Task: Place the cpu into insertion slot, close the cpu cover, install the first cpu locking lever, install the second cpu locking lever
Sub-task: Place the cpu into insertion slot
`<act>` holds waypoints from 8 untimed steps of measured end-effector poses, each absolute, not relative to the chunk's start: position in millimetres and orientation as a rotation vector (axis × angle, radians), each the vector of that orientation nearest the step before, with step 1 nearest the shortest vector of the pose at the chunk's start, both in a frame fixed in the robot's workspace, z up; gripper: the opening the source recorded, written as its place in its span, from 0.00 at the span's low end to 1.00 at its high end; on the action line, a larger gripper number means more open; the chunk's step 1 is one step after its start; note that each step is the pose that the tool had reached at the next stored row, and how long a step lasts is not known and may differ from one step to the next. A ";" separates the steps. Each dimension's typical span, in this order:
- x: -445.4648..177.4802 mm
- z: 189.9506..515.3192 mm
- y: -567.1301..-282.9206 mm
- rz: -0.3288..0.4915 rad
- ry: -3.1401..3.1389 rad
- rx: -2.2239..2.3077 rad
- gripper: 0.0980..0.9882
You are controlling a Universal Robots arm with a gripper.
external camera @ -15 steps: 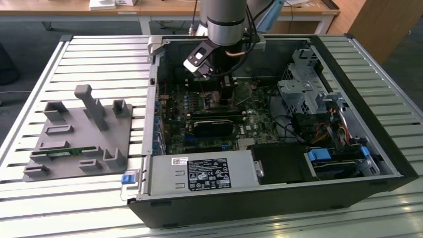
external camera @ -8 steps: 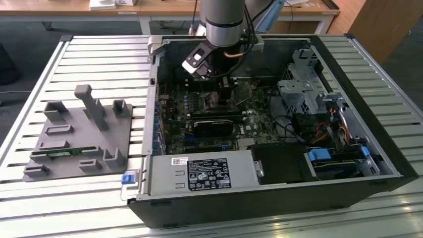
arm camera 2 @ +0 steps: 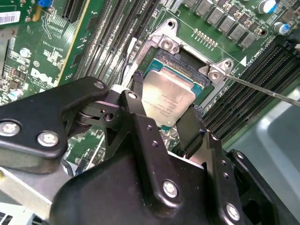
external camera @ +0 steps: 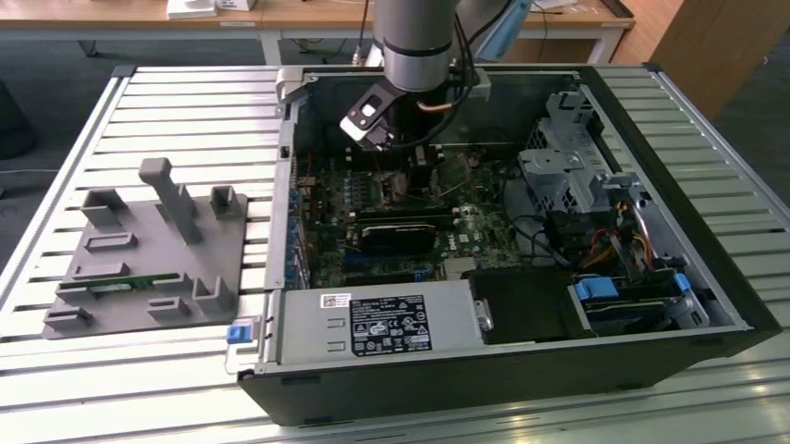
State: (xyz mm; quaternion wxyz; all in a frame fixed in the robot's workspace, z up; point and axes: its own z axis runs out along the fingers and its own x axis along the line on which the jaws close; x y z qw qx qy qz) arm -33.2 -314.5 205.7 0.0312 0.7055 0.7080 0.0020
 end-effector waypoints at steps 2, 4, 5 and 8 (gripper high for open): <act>-33.3 204.6 -314.5 0.006 2.181 2.174 0.49; -33.3 203.0 -314.5 0.006 2.181 2.174 0.49; -33.4 202.1 -314.5 0.006 2.181 2.174 0.49; -33.4 200.3 -314.5 0.006 2.182 2.172 0.49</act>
